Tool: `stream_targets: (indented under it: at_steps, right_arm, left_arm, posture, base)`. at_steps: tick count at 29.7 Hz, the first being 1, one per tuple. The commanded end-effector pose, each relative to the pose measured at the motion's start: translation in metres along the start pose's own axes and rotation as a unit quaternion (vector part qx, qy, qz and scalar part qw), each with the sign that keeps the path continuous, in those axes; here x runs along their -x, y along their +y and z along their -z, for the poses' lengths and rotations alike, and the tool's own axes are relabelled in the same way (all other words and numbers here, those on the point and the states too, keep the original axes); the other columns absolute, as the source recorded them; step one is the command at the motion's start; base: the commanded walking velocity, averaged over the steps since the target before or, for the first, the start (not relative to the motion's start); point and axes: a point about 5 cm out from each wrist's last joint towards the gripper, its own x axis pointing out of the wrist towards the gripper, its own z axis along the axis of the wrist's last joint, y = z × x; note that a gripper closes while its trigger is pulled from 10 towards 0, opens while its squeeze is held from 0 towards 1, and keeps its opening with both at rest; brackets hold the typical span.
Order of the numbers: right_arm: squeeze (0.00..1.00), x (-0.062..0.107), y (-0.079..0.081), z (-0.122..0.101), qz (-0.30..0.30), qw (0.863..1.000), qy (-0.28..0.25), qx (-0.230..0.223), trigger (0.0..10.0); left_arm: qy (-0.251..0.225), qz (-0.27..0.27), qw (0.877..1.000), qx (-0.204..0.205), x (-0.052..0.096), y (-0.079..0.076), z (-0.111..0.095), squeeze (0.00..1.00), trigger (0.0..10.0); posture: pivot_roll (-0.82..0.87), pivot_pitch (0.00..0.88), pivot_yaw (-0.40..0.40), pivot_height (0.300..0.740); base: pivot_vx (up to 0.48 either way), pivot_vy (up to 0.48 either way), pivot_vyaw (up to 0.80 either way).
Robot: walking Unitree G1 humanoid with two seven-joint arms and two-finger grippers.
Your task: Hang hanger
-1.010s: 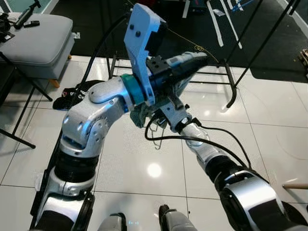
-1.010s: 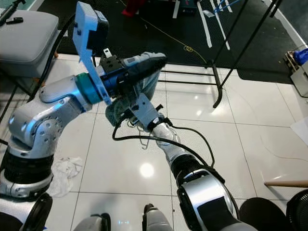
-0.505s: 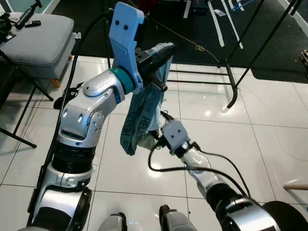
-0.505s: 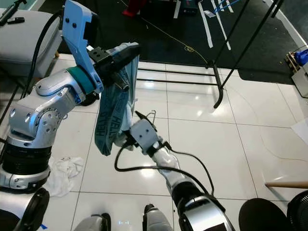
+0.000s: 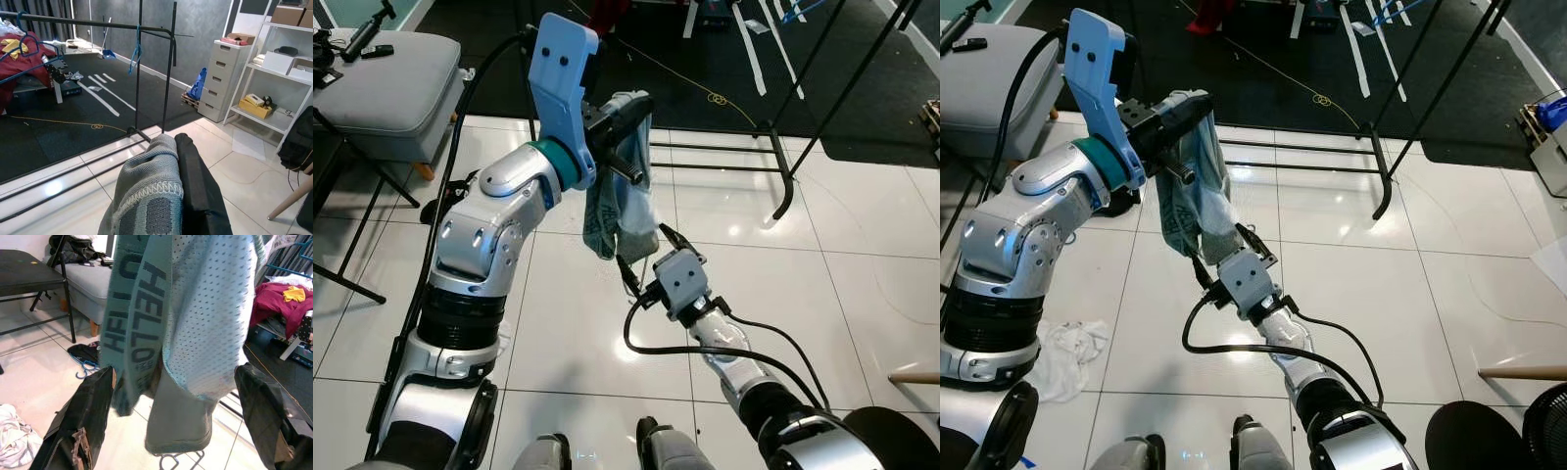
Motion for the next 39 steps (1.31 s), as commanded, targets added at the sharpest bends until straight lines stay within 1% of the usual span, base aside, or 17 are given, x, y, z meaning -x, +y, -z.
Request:
stream_targets:
  at_steps: [1, 2, 3, 5, 6, 7, 10, 11, 14, 16, 17, 18, 21, 28, 30, 32, 39]
  right_arm:
    - [1.00, 0.006, 0.001, 0.003, 0.003, 1.000, 0.004, -0.005, 10.0]
    - [0.00, 0.007, 0.000, 0.004, 0.009, 1.000, 0.006, -0.004, 10.0]
    - [0.00, 0.031, -0.005, 0.025, 0.094, 0.992, 0.067, -0.052, 10.0]
    - [0.00, 0.031, -0.005, 0.025, 0.094, 0.992, 0.067, -0.052, 10.0]
    - [0.00, 0.052, -0.007, 0.040, 0.156, 0.977, 0.115, -0.085, 10.0]
    - [0.00, 0.059, -0.005, 0.043, 0.167, 0.972, 0.118, -0.120, 10.0]
    - [0.00, 0.059, -0.003, 0.041, 0.160, 0.971, 0.109, -0.139, 10.0]
    - [0.00, 0.051, -0.002, 0.035, 0.132, 0.978, 0.086, -0.139, 10.0]
    - [0.00, 0.043, -0.002, 0.030, 0.108, 0.982, 0.071, -0.137, 10.0]
    - [0.00, 0.030, -0.001, 0.023, 0.051, 0.987, 0.052, -0.140, 10.0]
    - [0.00, 0.030, -0.001, 0.023, 0.051, 0.987, 0.052, -0.140, 10.0]
    - [0.00, 0.024, 0.003, 0.019, 0.017, 0.988, 0.041, -0.145, 10.0]
    - [0.00, 0.017, 0.008, 0.014, -0.026, 0.989, 0.028, -0.144, 10.0]
    - [0.00, 0.012, 0.011, 0.014, -0.044, 0.985, 0.043, -0.161, 10.0]
    - [0.00, 0.008, 0.017, 0.015, -0.091, 0.980, 0.062, -0.166, 10.0]
    - [0.00, 0.004, 0.017, 0.015, -0.103, 0.979, 0.070, -0.162, 10.0]
    - [0.00, -0.011, 0.009, 0.013, -0.100, 0.979, 0.093, -0.154, 10.0]
  left_arm:
    - [-0.002, 0.002, 1.000, -0.004, -0.002, -0.001, 0.000, 0.00, 0.0]
    - [-0.002, -0.002, 1.000, -0.004, -0.002, 0.000, 0.000, 0.00, 0.0]
    - [0.022, -0.054, 0.998, -0.012, 0.005, 0.015, 0.011, 0.00, 0.0]
    - [0.022, -0.054, 0.998, -0.012, 0.005, 0.015, 0.011, 0.00, 0.0]
    - [0.040, -0.093, 0.995, -0.019, 0.011, 0.025, 0.019, 0.00, 0.0]
    - [0.062, -0.122, 0.990, -0.023, 0.015, 0.033, 0.025, 0.00, 0.0]
    - [0.075, -0.138, 0.987, -0.025, 0.018, 0.037, 0.028, 0.00, 0.0]
    - [0.079, -0.137, 0.987, -0.025, 0.017, 0.036, 0.028, 0.00, 0.0]
    - [0.079, -0.133, 0.988, -0.025, 0.016, 0.034, 0.026, 0.00, 0.0]
    - [0.071, -0.122, 0.990, -0.027, 0.014, 0.031, 0.021, 0.00, 0.0]
    - [0.071, -0.122, 0.990, -0.027, 0.014, 0.031, 0.021, 0.00, 0.0]
    - [0.067, -0.120, 0.990, -0.027, 0.013, 0.030, 0.019, 0.00, 0.0]
    - [0.066, -0.119, 0.990, -0.036, 0.013, 0.031, 0.019, 0.00, 0.0]
    - [0.068, -0.120, 0.990, -0.031, 0.014, 0.030, 0.022, 0.00, 0.0]
    - [0.059, -0.099, 0.993, -0.009, 0.011, 0.022, 0.017, 0.00, 0.0]
    - [0.054, -0.080, 0.995, 0.001, 0.009, 0.016, 0.014, 0.00, 0.0]
    - [0.034, -0.008, 0.999, 0.038, 0.004, -0.008, -0.001, 0.00, 0.0]
  posture:
    - [0.03, 0.124, 0.013, 0.740]
    - [0.03, 0.124, 0.013, 0.740]
    - [0.02, 0.099, 0.013, 0.740]
    - [0.02, 0.099, 0.013, 0.740]
    - [0.02, 0.099, 0.013, 0.740]
    - [0.02, 0.096, 0.013, 0.740]
    - [0.02, 0.097, 0.013, 0.740]
    - [0.02, 0.097, 0.013, 0.740]
    - [0.02, 0.100, 0.011, 0.740]
    - [0.02, 0.103, 0.010, 0.740]
    - [0.02, 0.103, 0.010, 0.740]
    - [0.02, 0.103, 0.008, 0.740]
    - [0.02, 0.104, 0.006, 0.740]
    - [0.02, 0.110, 0.009, 0.740]
    - [0.02, 0.112, 0.009, 0.740]
    - [0.02, 0.112, 0.007, 0.740]
    - [0.03, 0.116, 0.006, 0.740]
  base:
    - [0.000, 0.000, 0.00]
    - [0.000, 0.000, 0.00]
    - [0.000, 0.000, 0.00]
    - [0.000, 0.000, 0.00]
    - [0.000, 0.000, 0.00]
    - [0.000, 0.000, 0.00]
    - [0.000, 0.000, 0.00]
    - [0.000, 0.000, 0.00]
    - [0.000, 0.000, 0.00]
    - [0.000, 0.000, 0.00]
    - [0.000, 0.000, 0.00]
    - [0.000, 0.000, 0.00]
    - [0.000, 0.000, 0.00]
    - [0.000, 0.000, 0.00]
    - [0.000, 0.000, 0.00]
    - [0.000, 0.000, 0.00]
    - [0.000, 0.000, 0.00]
